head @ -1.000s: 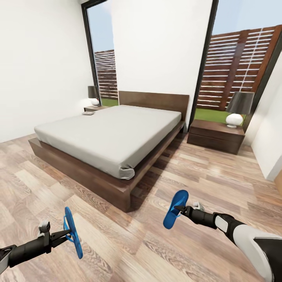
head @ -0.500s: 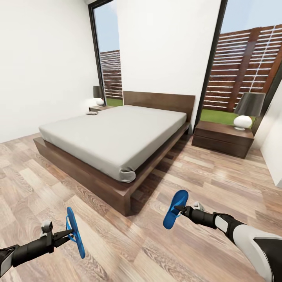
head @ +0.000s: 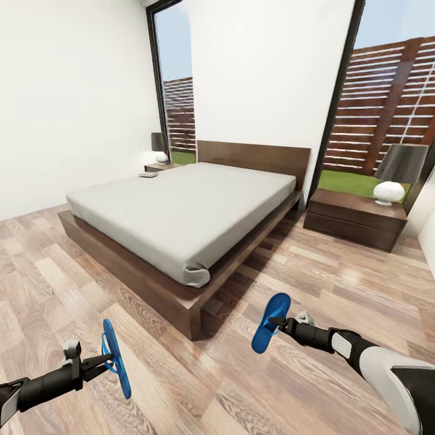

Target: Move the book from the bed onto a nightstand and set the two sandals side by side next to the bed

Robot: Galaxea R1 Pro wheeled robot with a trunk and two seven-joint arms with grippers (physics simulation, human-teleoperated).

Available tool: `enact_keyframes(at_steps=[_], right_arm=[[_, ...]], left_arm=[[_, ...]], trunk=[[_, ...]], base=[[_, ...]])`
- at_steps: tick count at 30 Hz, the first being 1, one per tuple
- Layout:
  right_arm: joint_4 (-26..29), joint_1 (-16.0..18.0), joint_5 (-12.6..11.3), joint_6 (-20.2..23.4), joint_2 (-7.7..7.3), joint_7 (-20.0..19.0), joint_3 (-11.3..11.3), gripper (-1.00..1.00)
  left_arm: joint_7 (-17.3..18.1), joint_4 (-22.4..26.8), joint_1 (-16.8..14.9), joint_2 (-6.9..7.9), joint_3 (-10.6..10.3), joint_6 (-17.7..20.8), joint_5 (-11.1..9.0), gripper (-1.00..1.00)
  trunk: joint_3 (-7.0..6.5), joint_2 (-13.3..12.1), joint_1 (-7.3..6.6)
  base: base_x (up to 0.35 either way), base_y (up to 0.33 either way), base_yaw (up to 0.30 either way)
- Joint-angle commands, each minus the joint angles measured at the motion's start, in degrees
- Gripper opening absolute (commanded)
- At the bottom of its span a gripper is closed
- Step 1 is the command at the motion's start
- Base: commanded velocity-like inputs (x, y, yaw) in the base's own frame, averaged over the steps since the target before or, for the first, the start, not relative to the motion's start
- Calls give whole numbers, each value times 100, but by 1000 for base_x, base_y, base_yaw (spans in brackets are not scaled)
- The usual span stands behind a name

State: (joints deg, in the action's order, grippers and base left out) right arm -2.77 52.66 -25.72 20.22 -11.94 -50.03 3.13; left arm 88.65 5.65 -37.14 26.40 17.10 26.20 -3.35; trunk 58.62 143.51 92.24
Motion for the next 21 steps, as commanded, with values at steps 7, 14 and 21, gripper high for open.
enact_keyframes(at_steps=[7,14,21], right_arm=[[-14,8,-64,40,-1,-21,32,-100],[-14,8,-64,36,-1,-18,36,-100],[-14,8,-64,34,1,-16,37,-100]], left_arm=[[21,-2,-4,5,-32,56,-34,-100],[21,-2,-4,5,-32,52,-37,-100],[21,-2,-4,7,-32,52,-36,-100]], trunk=[[6,2,0],[6,2,0],[6,2,0]], base=[[88,-116,88],[15,-110,88],[2,-85,87]])
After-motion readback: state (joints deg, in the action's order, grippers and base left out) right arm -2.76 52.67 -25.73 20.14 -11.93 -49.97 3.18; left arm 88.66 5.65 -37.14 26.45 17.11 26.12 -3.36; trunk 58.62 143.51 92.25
